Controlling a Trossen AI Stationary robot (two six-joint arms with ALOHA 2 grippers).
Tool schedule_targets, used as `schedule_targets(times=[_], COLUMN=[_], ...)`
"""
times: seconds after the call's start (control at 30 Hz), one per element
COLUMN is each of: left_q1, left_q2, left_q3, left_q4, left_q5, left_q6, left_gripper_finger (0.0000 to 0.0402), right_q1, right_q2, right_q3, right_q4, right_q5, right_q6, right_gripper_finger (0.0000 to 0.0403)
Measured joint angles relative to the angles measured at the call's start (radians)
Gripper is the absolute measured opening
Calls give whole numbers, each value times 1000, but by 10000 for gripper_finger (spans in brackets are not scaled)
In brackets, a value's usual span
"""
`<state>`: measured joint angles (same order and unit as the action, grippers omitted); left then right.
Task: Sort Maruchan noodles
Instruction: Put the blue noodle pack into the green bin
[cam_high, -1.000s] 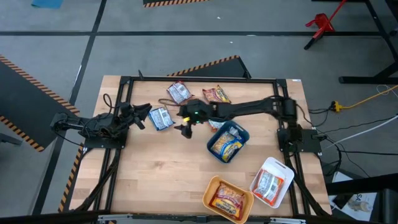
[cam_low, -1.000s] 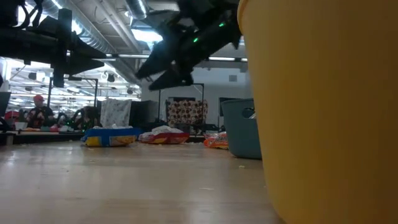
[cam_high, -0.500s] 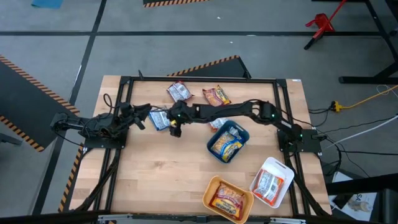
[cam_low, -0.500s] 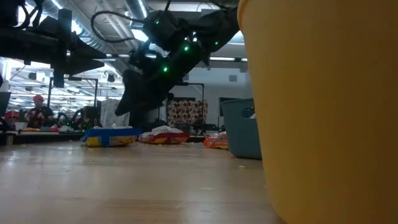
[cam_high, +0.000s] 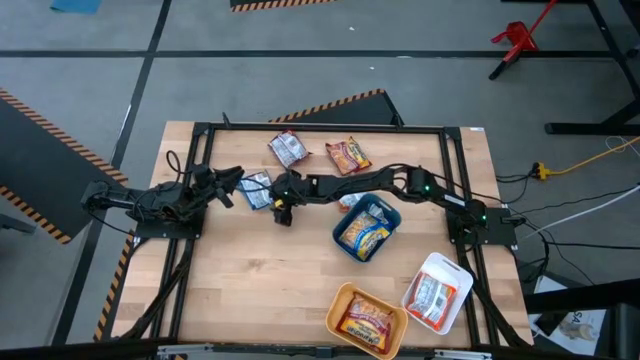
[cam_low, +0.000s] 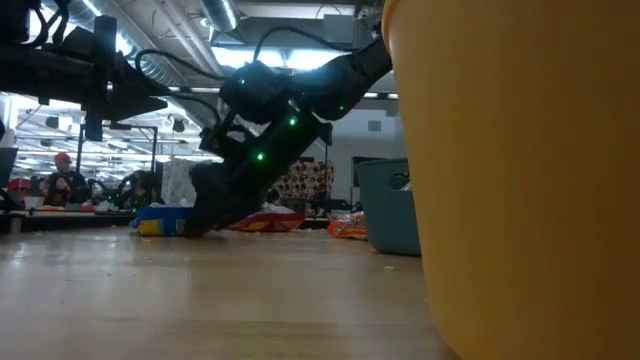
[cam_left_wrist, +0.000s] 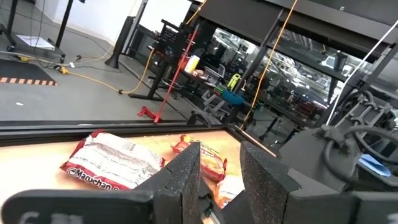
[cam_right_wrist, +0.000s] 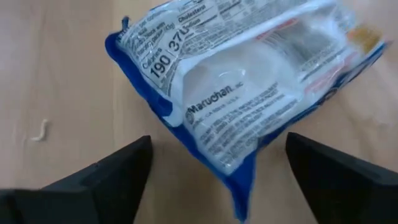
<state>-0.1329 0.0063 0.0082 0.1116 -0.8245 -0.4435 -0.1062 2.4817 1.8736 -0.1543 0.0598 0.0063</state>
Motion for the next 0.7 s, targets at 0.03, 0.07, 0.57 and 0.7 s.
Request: schedule_targets(times=[0.03, 0.07, 0.57, 0.7], left_q1=[0, 0, 0, 0], left_q2=[0, 0, 0, 0], left_q3=[0, 0, 0, 0], left_q4=[0, 0, -10, -15], left_q5=[-1, -2, -5, -5], left_q6=[0, 0, 0, 0], left_gripper_finger=[108, 108, 108, 108], right_q1=[0, 0, 0, -4], right_q2=[3, 3, 6, 6], right_q3=[0, 0, 0, 1], right_q4=[2, 0, -3, -15], right_q5=[-4, -4, 11, -29], right_q6=[21, 37, 145, 197], right_gripper_finger=[343, 330, 73, 10])
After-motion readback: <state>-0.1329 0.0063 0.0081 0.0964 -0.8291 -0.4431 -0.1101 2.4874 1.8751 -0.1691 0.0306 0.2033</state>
